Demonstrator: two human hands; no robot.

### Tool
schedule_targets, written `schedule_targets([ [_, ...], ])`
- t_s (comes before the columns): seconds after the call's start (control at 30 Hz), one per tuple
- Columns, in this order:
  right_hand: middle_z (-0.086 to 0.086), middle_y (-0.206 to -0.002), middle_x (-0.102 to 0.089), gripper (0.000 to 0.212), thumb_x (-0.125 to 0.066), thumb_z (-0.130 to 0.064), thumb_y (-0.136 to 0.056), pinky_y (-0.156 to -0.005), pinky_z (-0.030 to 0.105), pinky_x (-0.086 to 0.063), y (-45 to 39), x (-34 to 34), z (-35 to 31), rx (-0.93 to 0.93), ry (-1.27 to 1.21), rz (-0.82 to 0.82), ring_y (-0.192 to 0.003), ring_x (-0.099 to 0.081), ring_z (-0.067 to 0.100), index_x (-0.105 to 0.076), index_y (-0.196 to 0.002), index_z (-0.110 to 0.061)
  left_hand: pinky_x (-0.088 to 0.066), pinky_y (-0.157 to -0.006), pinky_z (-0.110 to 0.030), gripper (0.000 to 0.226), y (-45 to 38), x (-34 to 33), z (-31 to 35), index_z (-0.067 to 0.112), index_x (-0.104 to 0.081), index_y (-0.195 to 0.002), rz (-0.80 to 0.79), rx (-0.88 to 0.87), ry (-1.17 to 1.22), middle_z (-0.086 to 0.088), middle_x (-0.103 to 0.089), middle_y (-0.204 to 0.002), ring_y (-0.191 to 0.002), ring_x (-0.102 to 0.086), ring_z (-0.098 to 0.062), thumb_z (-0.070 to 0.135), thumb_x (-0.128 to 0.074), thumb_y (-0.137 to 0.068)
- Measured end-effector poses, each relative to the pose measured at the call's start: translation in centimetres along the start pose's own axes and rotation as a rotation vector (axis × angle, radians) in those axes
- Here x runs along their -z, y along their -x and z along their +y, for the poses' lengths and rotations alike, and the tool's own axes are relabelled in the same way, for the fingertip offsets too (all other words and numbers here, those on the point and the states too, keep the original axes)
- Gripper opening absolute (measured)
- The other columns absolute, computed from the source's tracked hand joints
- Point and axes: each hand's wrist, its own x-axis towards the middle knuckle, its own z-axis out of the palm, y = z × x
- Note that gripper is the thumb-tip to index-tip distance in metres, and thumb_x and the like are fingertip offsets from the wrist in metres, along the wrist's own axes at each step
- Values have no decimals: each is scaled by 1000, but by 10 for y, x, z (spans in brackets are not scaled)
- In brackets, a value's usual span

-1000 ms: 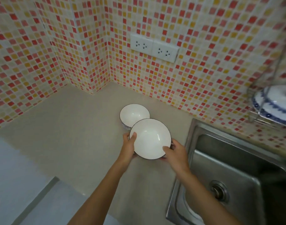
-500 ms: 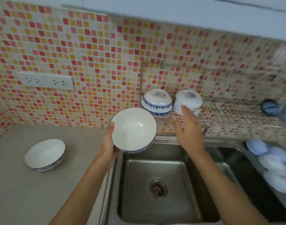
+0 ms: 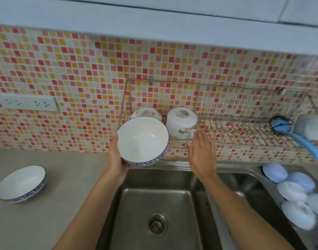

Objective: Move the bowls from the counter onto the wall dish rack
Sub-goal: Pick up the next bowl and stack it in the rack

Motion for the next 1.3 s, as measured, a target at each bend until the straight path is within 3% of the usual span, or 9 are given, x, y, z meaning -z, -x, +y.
schedule_targets([
  [0.1,13,-150,-41,60,-19,-43,-103,-121,46,-16,-1,0,6,42,-21,29,-142,-34,25,-40,-144,-5,-53,-88,-52,44,-7,-23,6,36,-58,-123,8,-48,8,1,-63,-126,-114,-59,-29,58,-35,-93],
  [0.2,15,-149,-42,56,-23,-37,-103,-122,43,-7,-2,-1,10,86,-22,53,-142,-34,26,-41,-143,-2,-57,-77,-42,46,-15,-48,18,33,-53,-127,31,-103,-60,0,-61,-123,-109,-60,-25,57,-29,-95],
  [0.4,13,-146,-48,51,-32,-34,-101,-121,43,-4,-1,-7,12,102,-11,68,-139,-39,27,-44,-141,-4,-56,-78,-39,45,-44,-96,39,30,-48,-129,-7,-147,-217,-2,-58,-122,-106,-58,-23,56,-30,-96],
  [0.5,12,-146,-47,51,-32,-34,-101,-120,43,-6,-2,-10,13,112,-13,61,-140,-38,26,-44,-142,-6,-53,-89,-43,50,-68,-118,45,32,-48,-129,14,-159,-277,-3,-57,-128,-110,-57,-23,62,-32,-93],
  [0.57,11,-148,-46,51,-32,-34,-101,-120,45,-9,-3,-11,13,111,-8,61,-140,-37,25,-43,-143,-7,-42,-101,-39,55,-80,-134,47,33,-40,-139,49,-289,-401,8,-48,-136,-118,-48,-16,62,-29,-93],
  [0.7,9,-148,-45,51,-30,-34,-102,-120,46,-8,-4,-11,14,109,-6,53,-141,-37,24,-43,-143,-7,-40,-85,-30,51,-93,-156,44,31,-33,-144,43,-632,-630,5,-45,-132,-110,-45,-12,53,-31,-98],
  [0.97,8,-148,-45,54,-25,-37,-101,-121,42,1,-3,-10,15,105,-35,60,-140,-38,23,-44,-143,-8,-40,-103,-54,55,-131,-154,23,40,-29,-143,-25,-913,-1019,-17,-37,-141,-135,-33,-36,62,-33,-92],
  [1.13,8,-148,-46,53,-27,-36,-102,-122,43,-4,-3,-14,14,90,-83,103,-139,-39,23,-44,-143,-8,-40,-99,-38,60,-134,-157,17,27,-34,-145,-46,-1086,-1202,-19,-41,-129,-121,-41,-30,55,-38,-93],
  [1.3,8,-148,-46,53,-24,-36,-102,-121,44,-7,-3,-14,11,78,-84,94,-139,-39,23,-44,-143,-7,-44,-86,-42,62,-147,-152,7,22,-38,-141,-159,-1339,-1592,-27,-51,-120,-109,-44,-35,60,-33,-93],
])
